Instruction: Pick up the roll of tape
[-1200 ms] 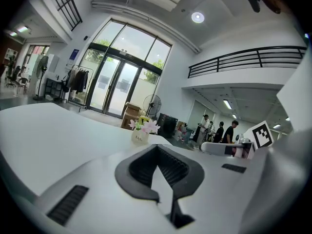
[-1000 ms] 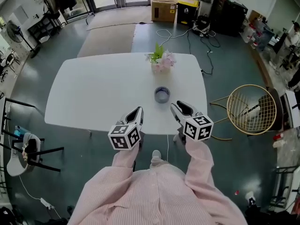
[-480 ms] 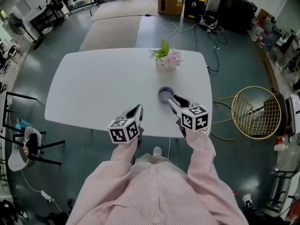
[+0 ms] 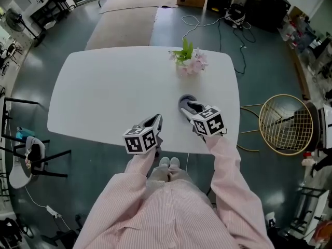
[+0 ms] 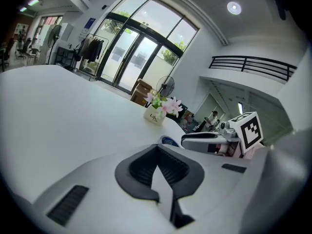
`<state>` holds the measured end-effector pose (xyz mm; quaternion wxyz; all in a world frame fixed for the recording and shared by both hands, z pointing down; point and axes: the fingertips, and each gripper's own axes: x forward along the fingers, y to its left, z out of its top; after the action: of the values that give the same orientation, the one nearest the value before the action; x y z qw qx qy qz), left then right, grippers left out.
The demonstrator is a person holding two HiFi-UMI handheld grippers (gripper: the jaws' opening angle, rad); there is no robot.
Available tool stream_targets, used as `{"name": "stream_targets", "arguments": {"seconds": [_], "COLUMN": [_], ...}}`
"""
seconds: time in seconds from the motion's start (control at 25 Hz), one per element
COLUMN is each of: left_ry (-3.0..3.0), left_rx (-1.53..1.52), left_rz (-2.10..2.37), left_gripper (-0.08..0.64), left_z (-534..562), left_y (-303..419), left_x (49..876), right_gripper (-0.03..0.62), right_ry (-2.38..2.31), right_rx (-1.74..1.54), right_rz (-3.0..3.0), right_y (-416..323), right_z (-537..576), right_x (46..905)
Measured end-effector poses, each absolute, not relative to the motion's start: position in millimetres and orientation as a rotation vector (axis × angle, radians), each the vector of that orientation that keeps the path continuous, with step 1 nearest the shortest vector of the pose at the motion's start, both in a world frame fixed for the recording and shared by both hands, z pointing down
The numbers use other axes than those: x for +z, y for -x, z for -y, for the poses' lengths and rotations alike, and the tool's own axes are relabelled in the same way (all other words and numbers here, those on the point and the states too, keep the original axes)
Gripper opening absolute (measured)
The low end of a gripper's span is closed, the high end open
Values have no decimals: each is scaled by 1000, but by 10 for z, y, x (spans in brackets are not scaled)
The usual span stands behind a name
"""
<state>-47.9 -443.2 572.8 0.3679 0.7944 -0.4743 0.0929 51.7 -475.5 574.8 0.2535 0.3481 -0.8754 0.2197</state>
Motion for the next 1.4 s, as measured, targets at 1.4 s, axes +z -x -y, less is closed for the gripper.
{"name": "stream_targets", "arguments": {"seconds": [1.4], "left_ry": [-1952], "left_rx": [263], "left_rz": [1186], "left_gripper": [0], "left_z": [4741], "left_y": [506], "left_x": [6146], "right_gripper": [51], "right_ry": [-504], "right_rx": [328], "right_rz": [1935], "right_y": [-292], "right_z": [4800], "right_x": [6567]}}
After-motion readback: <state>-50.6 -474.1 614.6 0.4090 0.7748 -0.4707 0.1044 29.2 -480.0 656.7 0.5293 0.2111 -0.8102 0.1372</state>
